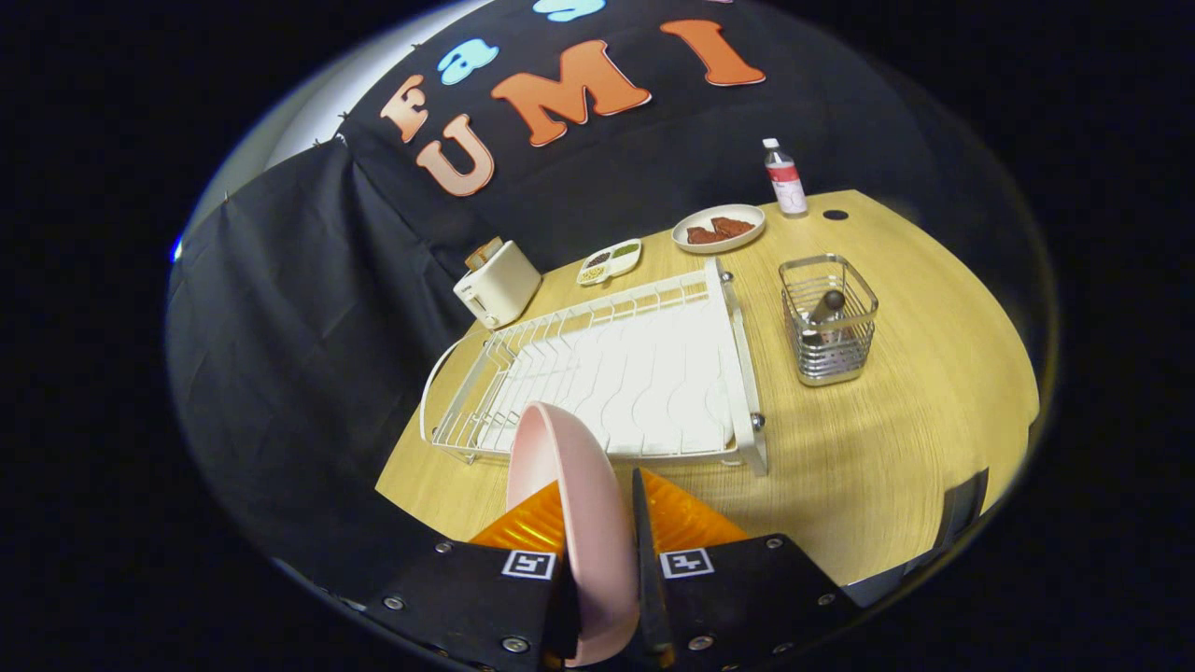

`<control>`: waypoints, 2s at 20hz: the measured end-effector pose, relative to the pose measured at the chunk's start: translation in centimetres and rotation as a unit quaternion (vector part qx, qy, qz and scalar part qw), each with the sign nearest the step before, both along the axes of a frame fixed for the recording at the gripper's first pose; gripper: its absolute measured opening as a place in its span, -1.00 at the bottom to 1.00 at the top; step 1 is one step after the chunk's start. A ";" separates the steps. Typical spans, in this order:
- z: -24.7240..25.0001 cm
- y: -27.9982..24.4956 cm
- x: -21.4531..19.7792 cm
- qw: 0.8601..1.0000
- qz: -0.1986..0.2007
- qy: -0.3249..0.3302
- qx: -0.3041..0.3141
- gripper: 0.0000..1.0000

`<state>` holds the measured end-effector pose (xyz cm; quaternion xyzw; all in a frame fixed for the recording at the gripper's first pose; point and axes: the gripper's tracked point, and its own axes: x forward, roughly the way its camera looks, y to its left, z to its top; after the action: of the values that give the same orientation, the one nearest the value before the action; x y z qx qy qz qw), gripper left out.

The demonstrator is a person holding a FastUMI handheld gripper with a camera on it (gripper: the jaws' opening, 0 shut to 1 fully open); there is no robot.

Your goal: Take the plate from the dish rack, then take the spoon from the basket and place it into the plate.

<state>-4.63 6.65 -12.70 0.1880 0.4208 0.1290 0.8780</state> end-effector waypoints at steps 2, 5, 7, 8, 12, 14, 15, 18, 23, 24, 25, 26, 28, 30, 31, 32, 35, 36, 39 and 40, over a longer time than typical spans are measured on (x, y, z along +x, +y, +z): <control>-1.3 0.0 -0.8 1.000 -0.009 0.015 0.014 -0.48; -3.1 -0.5 -1.4 0.999 -0.023 0.031 0.020 -0.48; -4.0 -0.4 -1.8 0.999 -0.025 0.040 0.020 -0.48; -4.5 -0.5 -1.9 0.998 -0.027 0.044 0.020 -0.48; -6.2 -1.1 -2.2 0.998 -0.036 0.048 0.013 -0.47; -6.7 -1.1 -2.2 0.998 -0.040 0.053 0.021 -0.47; -7.1 -1.4 -2.2 0.997 -0.044 0.053 0.018 -0.47; -7.9 -1.5 -2.1 0.997 -0.046 0.060 0.027 -0.47; -9.3 -2.4 -1.9 0.996 -0.055 0.064 0.006 -0.38; -9.4 -2.5 -1.7 0.996 -0.058 0.063 0.004 -0.36; -9.6 -2.4 -1.8 0.996 -0.057 0.064 0.004 -0.36; -9.6 -2.4 -1.8 0.996 -0.058 0.062 0.001 -0.36; -10.0 -2.6 -1.7 0.997 -0.054 0.059 -0.016 -0.27; -10.2 -2.7 -1.6 0.997 -0.052 0.058 -0.027 -0.19; -10.4 -2.9 -1.6 0.996 -0.057 0.063 -0.034 -0.15; -10.7 -3.5 -1.4 0.995 -0.065 0.064 -0.050 -0.13; -10.8 -5.3 -0.6 0.991 -0.078 0.046 -0.101 -0.05; -10.5 -5.0 -0.4 0.992 -0.078 0.044 -0.093 -0.03; -10.1 -5.3 -0.2 0.992 -0.083 0.034 -0.094 0.05; -9.8 -5.3 0.0 0.992 -0.084 0.028 -0.094 0.07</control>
<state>-4.60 1.35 -22.54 0.1431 0.4378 0.0091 0.8875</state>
